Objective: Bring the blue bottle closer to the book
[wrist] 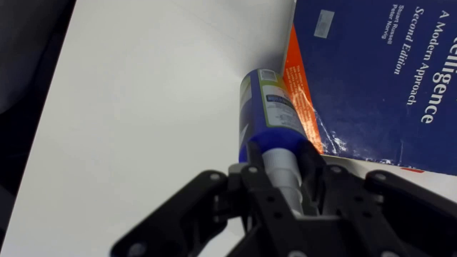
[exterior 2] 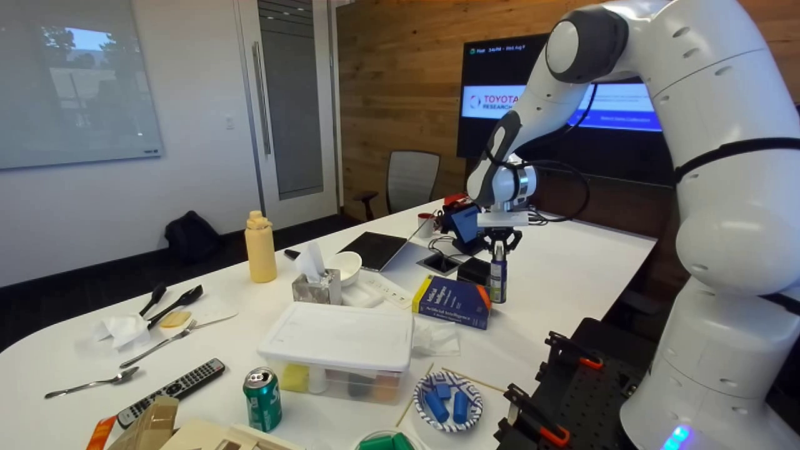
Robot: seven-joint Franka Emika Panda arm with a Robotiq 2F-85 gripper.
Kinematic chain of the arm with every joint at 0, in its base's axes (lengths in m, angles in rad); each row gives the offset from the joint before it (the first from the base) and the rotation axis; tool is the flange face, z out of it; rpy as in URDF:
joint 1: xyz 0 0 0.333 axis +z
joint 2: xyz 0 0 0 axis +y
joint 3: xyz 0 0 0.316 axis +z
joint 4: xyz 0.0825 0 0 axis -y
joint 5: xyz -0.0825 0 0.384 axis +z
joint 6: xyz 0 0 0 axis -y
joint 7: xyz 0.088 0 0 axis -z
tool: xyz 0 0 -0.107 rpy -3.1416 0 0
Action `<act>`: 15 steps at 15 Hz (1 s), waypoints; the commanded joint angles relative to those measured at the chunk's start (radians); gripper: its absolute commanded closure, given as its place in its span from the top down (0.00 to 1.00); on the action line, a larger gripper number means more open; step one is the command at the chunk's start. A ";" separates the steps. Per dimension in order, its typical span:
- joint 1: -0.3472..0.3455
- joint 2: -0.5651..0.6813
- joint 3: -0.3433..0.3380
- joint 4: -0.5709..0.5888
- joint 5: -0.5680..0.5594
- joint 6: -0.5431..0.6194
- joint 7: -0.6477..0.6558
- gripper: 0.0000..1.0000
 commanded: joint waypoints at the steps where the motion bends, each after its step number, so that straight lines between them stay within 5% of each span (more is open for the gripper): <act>1: -0.014 0.007 -0.025 0.007 0.049 -0.006 -0.056 0.08; 8: -0.030 0.006 -0.046 -0.038 0.069 0.033 -0.065 0.08; 15: -0.043 0.001 -0.009 -0.118 0.125 0.215 -0.149 0.08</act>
